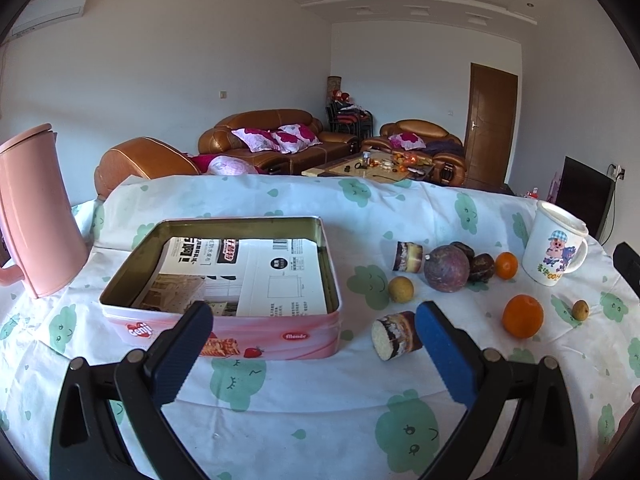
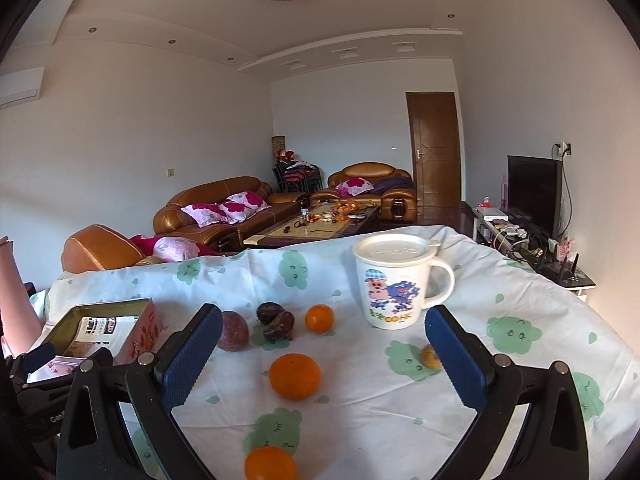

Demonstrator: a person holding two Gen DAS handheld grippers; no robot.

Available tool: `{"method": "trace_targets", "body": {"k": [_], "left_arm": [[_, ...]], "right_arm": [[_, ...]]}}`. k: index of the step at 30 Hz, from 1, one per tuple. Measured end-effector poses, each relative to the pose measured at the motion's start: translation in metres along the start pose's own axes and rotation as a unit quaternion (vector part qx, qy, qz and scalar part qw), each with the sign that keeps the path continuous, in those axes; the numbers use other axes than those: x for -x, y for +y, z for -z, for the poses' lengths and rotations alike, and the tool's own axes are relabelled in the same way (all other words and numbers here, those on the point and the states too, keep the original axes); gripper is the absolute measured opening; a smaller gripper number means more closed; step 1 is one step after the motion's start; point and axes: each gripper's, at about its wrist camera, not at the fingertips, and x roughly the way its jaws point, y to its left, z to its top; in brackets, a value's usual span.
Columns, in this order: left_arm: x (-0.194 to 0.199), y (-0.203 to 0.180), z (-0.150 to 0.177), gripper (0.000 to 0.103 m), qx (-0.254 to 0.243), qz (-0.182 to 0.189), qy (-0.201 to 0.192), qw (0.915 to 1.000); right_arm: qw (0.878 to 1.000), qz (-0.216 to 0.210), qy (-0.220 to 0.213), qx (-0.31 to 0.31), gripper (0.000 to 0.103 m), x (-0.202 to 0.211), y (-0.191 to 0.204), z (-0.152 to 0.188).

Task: Organize fruits
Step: 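Grasp the large orange with the left tool while the right tool grasps a small brown fruit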

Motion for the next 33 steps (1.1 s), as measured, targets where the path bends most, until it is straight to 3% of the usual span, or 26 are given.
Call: {"method": "trace_targets", "body": {"k": [3,7,12,15,17,18,22,28,33], "left_arm": [[0.002,-0.002,0.0,0.103,0.001,0.025,0.011,0.9996],[0.011,-0.019,0.007,0.102,0.007,0.103,0.039,0.9939],[0.029,-0.072,0.015,0.098,-0.069,0.179,0.057,0.9798],[0.027,-0.103,0.021,0.09,-0.103,0.205,0.088,0.9693],[0.024,-0.119,0.025,0.087,-0.112,0.215,0.111,0.9638],[0.022,-0.126,0.027,0.086,-0.117,0.217,0.118,0.9618],[0.018,-0.144,0.034,0.082,-0.13,0.221,0.146,0.9557],[-0.002,-0.153,0.04,0.067,-0.114,0.229,0.193,0.9473],[-0.005,-0.149,0.04,0.044,-0.102,0.232,0.208,0.9449]], "right_arm": [[0.999,0.031,0.008,0.01,0.102,0.007,-0.027,0.002],[0.997,0.07,0.031,0.018,0.102,0.013,-0.072,0.006],[0.992,0.105,0.066,-0.002,0.1,0.015,-0.131,0.009],[0.989,0.094,0.113,-0.011,0.08,0.002,-0.151,0.009],[0.986,0.066,0.148,-0.021,0.061,-0.013,-0.154,0.01],[0.985,0.049,0.163,-0.025,0.06,-0.02,-0.153,0.01],[0.98,0.039,0.197,-0.009,0.06,-0.048,-0.139,0.01],[0.97,-0.014,0.242,-0.001,0.06,-0.087,-0.118,0.012],[0.962,-0.002,0.27,0.041,0.055,-0.112,-0.102,0.017]]}}
